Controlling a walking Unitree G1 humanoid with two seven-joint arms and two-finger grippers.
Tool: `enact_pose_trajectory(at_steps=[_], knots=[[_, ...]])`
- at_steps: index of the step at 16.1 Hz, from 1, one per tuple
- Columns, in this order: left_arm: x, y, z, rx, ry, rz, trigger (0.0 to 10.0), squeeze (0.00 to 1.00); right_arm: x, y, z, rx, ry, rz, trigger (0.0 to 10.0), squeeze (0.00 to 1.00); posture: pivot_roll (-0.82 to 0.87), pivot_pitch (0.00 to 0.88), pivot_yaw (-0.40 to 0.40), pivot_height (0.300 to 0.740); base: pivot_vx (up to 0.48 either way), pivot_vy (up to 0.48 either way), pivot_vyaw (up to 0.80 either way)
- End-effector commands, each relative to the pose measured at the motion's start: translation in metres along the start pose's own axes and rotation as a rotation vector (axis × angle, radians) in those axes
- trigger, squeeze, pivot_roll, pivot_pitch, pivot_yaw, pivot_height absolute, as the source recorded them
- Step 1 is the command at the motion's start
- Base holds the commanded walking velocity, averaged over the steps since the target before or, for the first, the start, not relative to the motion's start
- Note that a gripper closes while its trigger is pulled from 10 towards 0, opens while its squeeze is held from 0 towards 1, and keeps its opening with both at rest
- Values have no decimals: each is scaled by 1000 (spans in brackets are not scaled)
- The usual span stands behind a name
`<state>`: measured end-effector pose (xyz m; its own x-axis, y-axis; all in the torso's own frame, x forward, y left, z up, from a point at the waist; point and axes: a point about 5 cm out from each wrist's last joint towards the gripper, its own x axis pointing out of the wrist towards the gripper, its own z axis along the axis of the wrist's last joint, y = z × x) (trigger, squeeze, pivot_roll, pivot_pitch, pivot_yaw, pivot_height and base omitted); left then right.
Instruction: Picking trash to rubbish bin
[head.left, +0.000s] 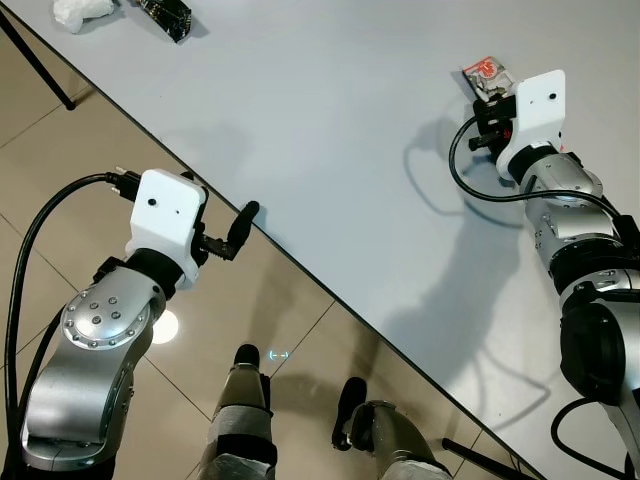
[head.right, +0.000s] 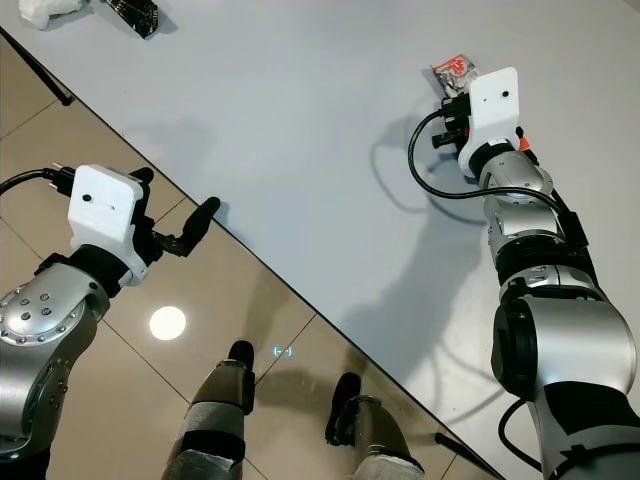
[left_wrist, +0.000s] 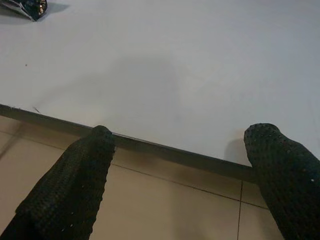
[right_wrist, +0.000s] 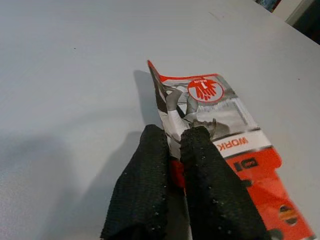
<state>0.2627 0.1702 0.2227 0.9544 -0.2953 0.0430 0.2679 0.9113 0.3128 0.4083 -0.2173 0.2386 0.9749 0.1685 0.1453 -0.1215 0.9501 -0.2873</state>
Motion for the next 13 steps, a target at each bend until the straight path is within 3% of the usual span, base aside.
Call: enact_pose_trajectory(at_steps=[1, 8, 13], knots=[[-1, -6, -2, -7, 3, -30, 10000, 0, -12, 1, -32, -4, 124, 12, 0, 0, 658, 462, -109, 740, 0, 0, 0], [21, -20, -2, -58, -42, -69, 10000, 0, -21, -13, -25, -49, -5, -43, 0, 0, 551, 394, -128, 740, 0, 0, 0], [43, -36, -4, -106, -90, -98, 10000, 0, -30, -26, -10, -61, -160, -75, 0, 0, 458, 320, -148, 740, 0, 0, 0]])
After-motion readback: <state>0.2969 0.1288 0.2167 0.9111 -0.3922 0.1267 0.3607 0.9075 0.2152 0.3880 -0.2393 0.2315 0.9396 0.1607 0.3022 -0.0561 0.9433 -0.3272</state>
